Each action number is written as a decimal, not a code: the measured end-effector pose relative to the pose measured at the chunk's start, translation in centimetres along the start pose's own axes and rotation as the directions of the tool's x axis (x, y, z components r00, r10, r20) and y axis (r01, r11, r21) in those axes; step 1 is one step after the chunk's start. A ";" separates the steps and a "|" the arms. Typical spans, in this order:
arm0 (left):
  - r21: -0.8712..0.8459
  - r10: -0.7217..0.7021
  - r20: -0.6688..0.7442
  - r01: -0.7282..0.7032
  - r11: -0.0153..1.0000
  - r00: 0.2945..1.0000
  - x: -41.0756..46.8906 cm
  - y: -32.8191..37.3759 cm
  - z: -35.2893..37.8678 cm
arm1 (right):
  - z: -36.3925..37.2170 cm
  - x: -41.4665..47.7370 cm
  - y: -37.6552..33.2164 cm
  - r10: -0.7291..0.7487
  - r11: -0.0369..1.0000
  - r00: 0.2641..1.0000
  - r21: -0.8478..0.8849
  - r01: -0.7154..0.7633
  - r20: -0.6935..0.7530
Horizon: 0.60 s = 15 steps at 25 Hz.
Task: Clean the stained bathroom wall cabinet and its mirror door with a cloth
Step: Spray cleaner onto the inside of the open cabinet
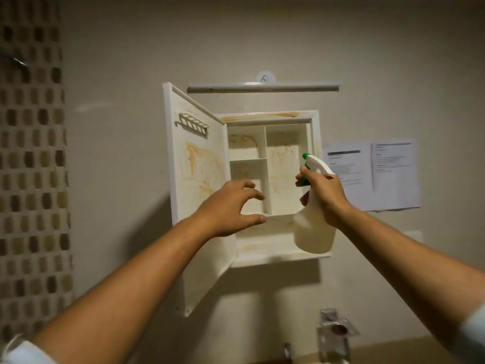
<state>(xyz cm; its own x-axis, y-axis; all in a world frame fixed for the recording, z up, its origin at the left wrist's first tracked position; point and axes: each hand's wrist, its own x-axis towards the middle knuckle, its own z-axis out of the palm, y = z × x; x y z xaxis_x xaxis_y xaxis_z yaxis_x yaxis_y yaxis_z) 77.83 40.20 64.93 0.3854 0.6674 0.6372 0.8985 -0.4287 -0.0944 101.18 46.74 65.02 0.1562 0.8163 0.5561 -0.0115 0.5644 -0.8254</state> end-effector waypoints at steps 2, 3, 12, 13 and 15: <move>0.163 -0.042 -0.023 0.045 0.986 0.999 0.1 -0.3 -1.0 | 1.6 2.2 1.4 -0.011 1.000 0.996 0.029 0.008 0.084; 0.238 -0.069 -0.047 0.078 0.968 0.997 0.4 -0.2 -1.5 | 2.3 3.2 1.9 -0.011 0.999 0.991 0.045 0.005 0.130; 0.242 -0.411 -0.521 0.591 0.769 0.748 -0.6 2.0 -5.7 | 6.6 7.7 3.3 -0.103 0.960 0.856 0.276 -0.048 0.506; 0.123 -0.481 -0.533 0.626 0.770 0.697 -1.2 2.5 -5.5 | 7.2 7.4 3.2 -0.136 0.952 0.835 0.303 -0.039 0.534; -0.126 -0.597 -0.515 0.635 0.762 0.615 -1.9 3.3 -5.0 | 8.2 6.2 2.9 -0.186 0.937 0.793 0.348 -0.035 0.581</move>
<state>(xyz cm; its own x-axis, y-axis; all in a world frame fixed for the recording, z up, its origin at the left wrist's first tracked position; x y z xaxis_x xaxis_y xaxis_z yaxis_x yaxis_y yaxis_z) 79.02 34.46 67.21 -0.4078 0.3525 0.8423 0.9031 0.0198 0.4289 94.05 54.46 66.86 -0.4476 0.6129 0.6511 -0.3602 0.5428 -0.7586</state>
